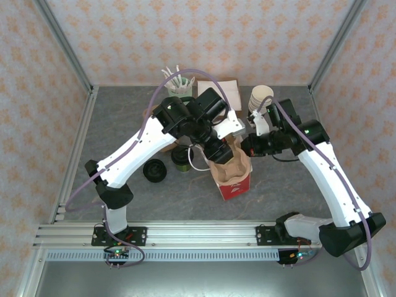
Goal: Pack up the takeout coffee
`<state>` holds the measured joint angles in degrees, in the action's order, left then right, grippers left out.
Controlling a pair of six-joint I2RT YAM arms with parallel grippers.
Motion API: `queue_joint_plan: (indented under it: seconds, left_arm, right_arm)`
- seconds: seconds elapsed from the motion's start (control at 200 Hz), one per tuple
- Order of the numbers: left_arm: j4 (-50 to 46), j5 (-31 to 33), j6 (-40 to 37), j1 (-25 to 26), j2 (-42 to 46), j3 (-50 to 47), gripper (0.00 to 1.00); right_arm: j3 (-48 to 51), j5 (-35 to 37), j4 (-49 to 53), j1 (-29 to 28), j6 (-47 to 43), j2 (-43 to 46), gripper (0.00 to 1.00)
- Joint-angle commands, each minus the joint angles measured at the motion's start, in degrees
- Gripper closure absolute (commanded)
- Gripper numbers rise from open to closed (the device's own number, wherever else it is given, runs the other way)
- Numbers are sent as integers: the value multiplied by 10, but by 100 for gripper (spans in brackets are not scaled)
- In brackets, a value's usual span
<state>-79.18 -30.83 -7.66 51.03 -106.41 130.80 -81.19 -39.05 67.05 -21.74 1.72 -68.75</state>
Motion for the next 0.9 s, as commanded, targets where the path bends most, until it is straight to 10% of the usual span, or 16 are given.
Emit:
queue_joint_plan:
  seconds: [0.0,0.896]
  left_arm:
    - [-21,-13,-16,2,6,-2,56]
    - [-49,60,11,-53,-54,6,58]
  right_arm:
    - [5,-17,-14,-4,-24,2,100]
    - [20,-62,-12,-12,-63,6,100]
